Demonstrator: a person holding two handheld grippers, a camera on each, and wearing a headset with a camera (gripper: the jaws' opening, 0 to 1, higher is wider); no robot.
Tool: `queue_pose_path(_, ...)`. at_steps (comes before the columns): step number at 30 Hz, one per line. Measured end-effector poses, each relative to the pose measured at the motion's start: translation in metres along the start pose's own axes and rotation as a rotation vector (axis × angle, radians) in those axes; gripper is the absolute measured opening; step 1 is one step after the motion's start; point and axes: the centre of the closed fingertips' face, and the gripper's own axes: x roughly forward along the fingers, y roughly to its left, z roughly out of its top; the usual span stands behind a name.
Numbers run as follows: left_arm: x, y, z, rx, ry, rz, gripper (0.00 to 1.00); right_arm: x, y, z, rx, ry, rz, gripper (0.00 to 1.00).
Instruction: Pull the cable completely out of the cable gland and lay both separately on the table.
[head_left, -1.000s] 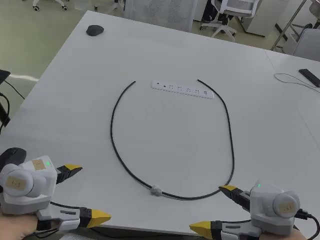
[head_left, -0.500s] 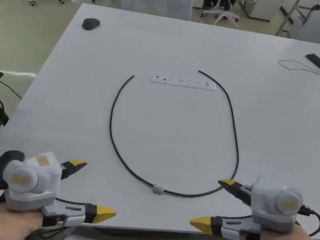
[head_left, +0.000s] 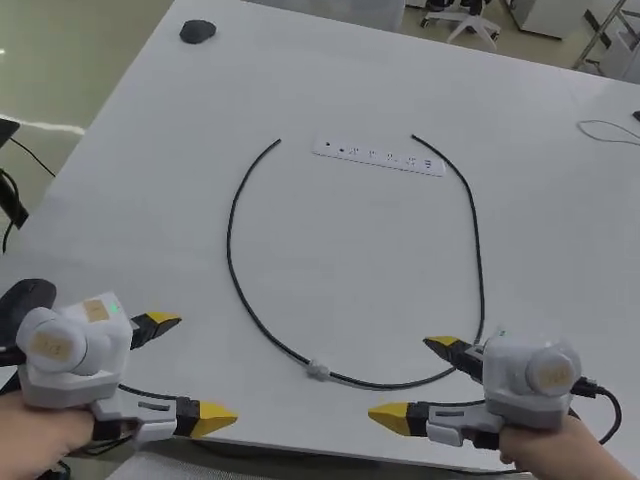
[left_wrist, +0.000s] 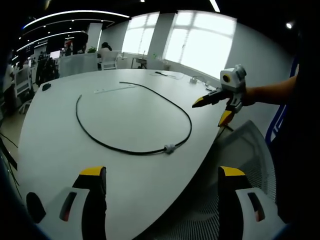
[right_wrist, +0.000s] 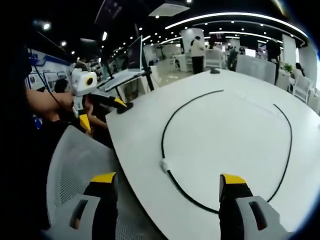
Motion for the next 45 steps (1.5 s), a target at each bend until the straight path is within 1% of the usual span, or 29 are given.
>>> queue_pose_path(2, 0.002, -0.001, -0.004, 0.003, 0.008, -0.006, 0.92, 0.007, -0.002, 0.001, -0.025, 0.019, 0.000, 0.81)
queue_pose_path(4, 0.004, -0.001, -0.008, 0.007, 0.011, -0.007, 0.92, 0.015, -0.001, -0.002, -0.043, 0.067, 0.011, 0.80)
queue_pose_path(5, 0.005, 0.000, -0.009, 0.007, 0.013, -0.005, 0.92, 0.019, -0.002, -0.003, -0.067, 0.083, 0.013, 0.78)
queue_pose_path(8, 0.005, 0.001, -0.009, -0.002, 0.011, 0.000, 0.92, 0.029, 0.000, -0.001, -0.065, 0.096, 0.026, 0.73)
queue_pose_path(9, 0.005, 0.001, -0.009, -0.002, 0.012, 0.001, 0.92, 0.034, 0.001, -0.002, -0.064, 0.114, 0.029, 0.72)
queue_pose_path(11, 0.006, 0.002, -0.010, 0.001, 0.014, 0.003, 0.92, 0.041, 0.002, -0.003, -0.090, 0.133, 0.043, 0.70)
queue_pose_path(13, 0.006, 0.001, -0.012, -0.003, 0.014, -0.002, 0.91, 0.047, 0.002, -0.004, -0.100, 0.151, 0.048, 0.68)
queue_pose_path(18, 0.006, 0.002, -0.016, -0.009, 0.020, -0.001, 0.91, 0.059, -0.001, -0.011, -0.123, 0.201, 0.063, 0.63)
queue_pose_path(22, 0.006, 0.004, -0.016, -0.011, 0.007, 0.006, 0.91, 0.068, -0.004, -0.018, -0.132, 0.238, 0.074, 0.58)
queue_pose_path(26, 0.006, 0.005, -0.018, -0.013, 0.008, 0.010, 0.91, 0.078, -0.003, -0.023, -0.142, 0.268, 0.087, 0.54)
queue_pose_path(31, 0.005, 0.007, -0.020, -0.018, 0.010, 0.010, 0.90, 0.091, -0.001, -0.027, -0.148, 0.294, 0.105, 0.48)
queue_pose_path(34, 0.005, 0.009, -0.020, -0.029, 0.005, 0.011, 0.90, 0.099, -0.002, -0.033, -0.151, 0.320, 0.113, 0.44)
queue_pose_path(37, 0.005, 0.010, -0.021, -0.030, 0.013, 0.010, 0.89, 0.104, -0.003, -0.038, -0.148, 0.333, 0.119, 0.38)
queue_pose_path(40, 0.006, 0.010, -0.021, -0.028, 0.014, 0.008, 0.89, 0.107, -0.002, -0.040, -0.145, 0.335, 0.128, 0.34)
queue_pose_path(45, 0.006, 0.010, -0.022, -0.030, 0.016, 0.001, 0.87, 0.110, 0.000, -0.041, -0.175, 0.349, 0.139, 0.28)
